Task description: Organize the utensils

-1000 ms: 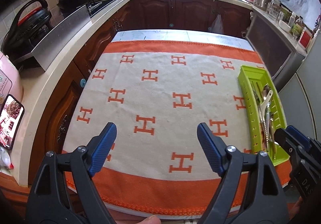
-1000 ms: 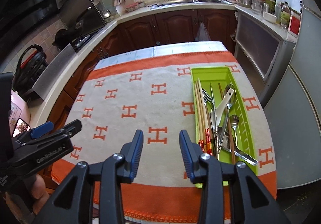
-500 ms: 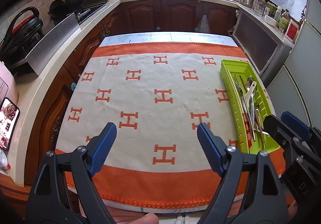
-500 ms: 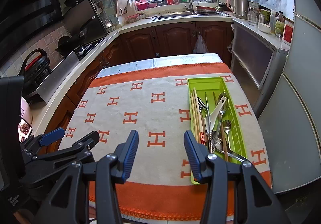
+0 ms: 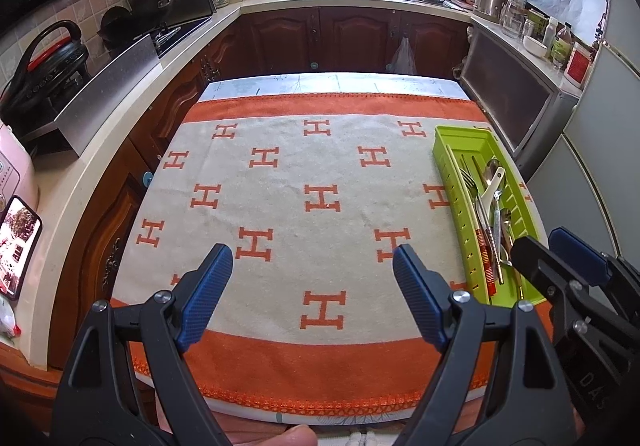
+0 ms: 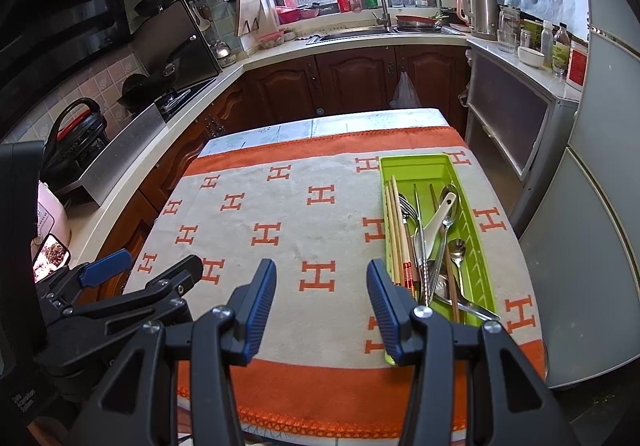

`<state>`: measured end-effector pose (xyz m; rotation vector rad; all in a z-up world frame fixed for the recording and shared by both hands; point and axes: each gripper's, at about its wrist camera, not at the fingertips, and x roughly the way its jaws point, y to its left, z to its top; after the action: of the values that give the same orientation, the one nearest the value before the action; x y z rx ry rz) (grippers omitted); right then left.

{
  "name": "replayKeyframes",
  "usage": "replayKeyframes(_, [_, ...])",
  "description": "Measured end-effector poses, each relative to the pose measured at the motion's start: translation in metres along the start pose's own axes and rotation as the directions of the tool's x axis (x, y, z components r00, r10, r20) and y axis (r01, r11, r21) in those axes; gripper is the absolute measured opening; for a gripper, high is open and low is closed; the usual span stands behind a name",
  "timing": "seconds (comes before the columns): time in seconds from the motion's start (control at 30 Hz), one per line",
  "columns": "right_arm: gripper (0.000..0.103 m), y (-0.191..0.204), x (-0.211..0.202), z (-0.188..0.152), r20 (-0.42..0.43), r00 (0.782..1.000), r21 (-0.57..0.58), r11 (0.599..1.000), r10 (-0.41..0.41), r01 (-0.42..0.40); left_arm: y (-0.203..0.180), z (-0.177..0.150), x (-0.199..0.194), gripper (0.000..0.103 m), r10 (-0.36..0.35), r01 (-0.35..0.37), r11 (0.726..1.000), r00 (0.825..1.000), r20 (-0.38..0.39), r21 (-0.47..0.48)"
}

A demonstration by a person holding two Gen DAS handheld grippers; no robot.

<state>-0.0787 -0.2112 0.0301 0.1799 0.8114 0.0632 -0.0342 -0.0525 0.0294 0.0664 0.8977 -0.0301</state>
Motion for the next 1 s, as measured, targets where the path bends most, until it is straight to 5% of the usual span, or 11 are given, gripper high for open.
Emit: replayKeyframes(1.0, [0.047, 0.0047, 0.0011, -0.0018, 0.0, 1.0, 0.007, 1.0, 0.011, -0.011, -0.0057, -0.002, -0.0056, 0.081, -0.012, 0.012, 1.0, 1.0, 0.013, 0.009])
